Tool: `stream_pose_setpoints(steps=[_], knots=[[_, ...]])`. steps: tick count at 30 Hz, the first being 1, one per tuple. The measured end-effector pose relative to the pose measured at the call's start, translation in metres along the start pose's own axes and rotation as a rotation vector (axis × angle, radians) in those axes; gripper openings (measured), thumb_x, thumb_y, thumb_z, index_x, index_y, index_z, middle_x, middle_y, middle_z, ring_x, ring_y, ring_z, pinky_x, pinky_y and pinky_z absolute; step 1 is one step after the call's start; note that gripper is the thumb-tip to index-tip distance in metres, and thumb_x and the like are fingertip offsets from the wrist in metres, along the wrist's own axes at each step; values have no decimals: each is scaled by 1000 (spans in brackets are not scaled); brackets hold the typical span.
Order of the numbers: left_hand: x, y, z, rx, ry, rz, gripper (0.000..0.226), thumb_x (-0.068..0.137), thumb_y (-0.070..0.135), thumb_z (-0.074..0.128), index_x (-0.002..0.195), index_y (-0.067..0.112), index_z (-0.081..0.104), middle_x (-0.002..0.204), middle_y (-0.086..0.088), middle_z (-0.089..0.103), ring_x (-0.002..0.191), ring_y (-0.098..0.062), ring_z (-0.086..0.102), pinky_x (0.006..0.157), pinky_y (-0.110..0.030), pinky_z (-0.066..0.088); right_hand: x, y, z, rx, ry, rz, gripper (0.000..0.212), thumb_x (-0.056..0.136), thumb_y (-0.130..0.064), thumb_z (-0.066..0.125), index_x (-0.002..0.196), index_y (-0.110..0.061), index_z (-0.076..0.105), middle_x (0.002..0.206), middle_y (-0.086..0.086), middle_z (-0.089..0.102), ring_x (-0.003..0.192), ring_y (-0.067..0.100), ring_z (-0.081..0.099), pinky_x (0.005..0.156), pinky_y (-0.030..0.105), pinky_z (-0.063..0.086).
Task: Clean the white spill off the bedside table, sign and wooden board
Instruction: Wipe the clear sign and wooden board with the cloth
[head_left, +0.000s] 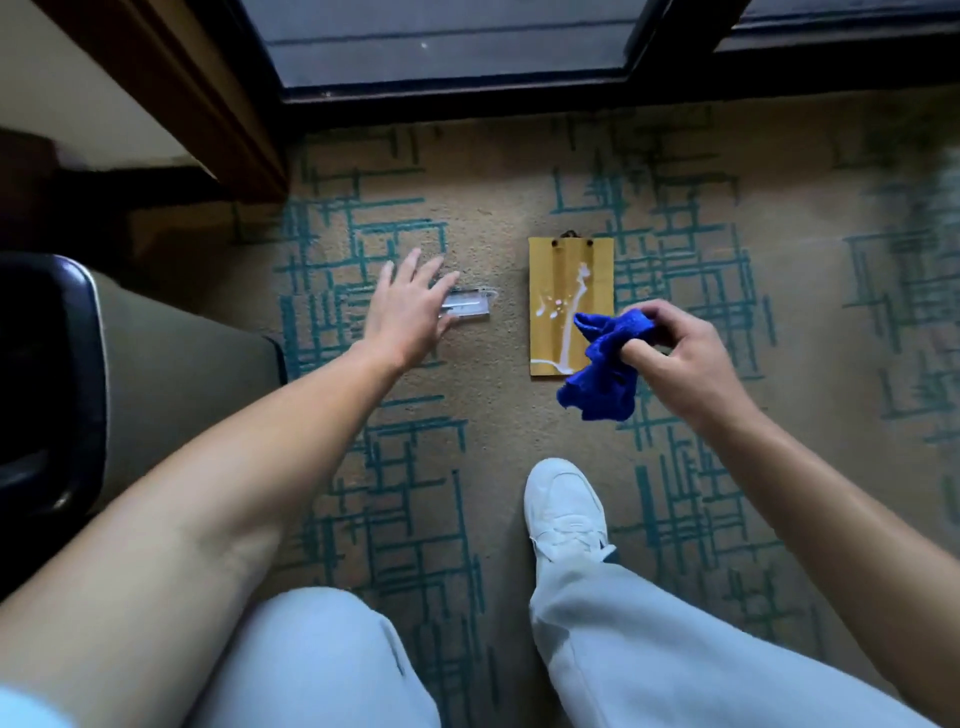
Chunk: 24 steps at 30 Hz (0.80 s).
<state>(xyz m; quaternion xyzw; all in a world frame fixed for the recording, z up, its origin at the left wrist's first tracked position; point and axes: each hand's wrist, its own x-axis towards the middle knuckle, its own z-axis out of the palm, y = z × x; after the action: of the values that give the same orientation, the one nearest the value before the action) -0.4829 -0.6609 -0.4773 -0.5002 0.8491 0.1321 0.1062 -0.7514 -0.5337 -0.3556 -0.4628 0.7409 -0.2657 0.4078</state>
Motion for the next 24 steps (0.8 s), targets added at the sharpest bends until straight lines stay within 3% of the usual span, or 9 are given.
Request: stream_pose_setpoints(steps=[3, 8, 11, 14, 17, 21, 24], knots=[[9, 0, 20, 23, 36, 5, 48, 100, 38, 57, 146, 25, 49, 140, -10, 60, 133, -34, 48, 107, -51, 37, 1, 16, 10, 52, 24, -16, 19, 68, -25, 59, 85, -29, 65, 92, 8, 71, 83, 19, 65, 83, 40, 55], [21, 8, 15, -81, 140, -16, 17, 98, 27, 61, 107, 17, 71, 106, -11, 74, 100, -32, 62, 87, -43, 47, -12, 22, 16, 78, 33, -71, 22, 70, -18, 62, 86, -32, 64, 90, 1, 70, 89, 31, 66, 85, 41, 54], [9, 24, -11, -290, 176, -73, 19, 100, 31, 60, 103, 15, 71, 102, -7, 75, 94, -29, 66, 76, -37, 51, -21, 6, 8, 125, 78, -108, 21, 68, -21, 59, 86, -30, 65, 87, 1, 69, 82, 25, 65, 81, 40, 54], [-18, 46, -54, -550, 223, -106, 15, 97, 30, 64, 102, 18, 72, 101, -2, 76, 91, -21, 69, 82, -40, 58, -32, -21, -5, 211, 151, -172, 24, 66, -21, 57, 86, -30, 65, 84, -5, 67, 79, 11, 62, 74, 31, 53], [-54, 65, -95, -791, 269, -83, 13, 92, 29, 68, 99, 20, 74, 95, 0, 77, 87, -19, 72, 81, -40, 60, -51, -46, -24, 248, 218, -258, 27, 66, -23, 57, 90, -30, 64, 87, -3, 66, 83, 12, 61, 71, 28, 51], [-107, 87, -128, -1182, 232, -117, 6, 93, 27, 69, 87, 25, 70, 87, -5, 76, 77, -23, 74, 63, -34, 56, -69, -64, -38, 425, 254, -310, 26, 72, -7, 55, 97, -11, 64, 83, -3, 64, 75, 9, 58, 66, 22, 48], [-135, 97, -134, -1264, 187, -114, 6, 95, 21, 69, 92, 17, 71, 81, 0, 74, 66, -8, 68, 59, -24, 53, -71, -66, -35, 649, 255, -286, 19, 70, -9, 56, 88, -13, 62, 74, -8, 64, 69, 9, 56, 64, 21, 45]])
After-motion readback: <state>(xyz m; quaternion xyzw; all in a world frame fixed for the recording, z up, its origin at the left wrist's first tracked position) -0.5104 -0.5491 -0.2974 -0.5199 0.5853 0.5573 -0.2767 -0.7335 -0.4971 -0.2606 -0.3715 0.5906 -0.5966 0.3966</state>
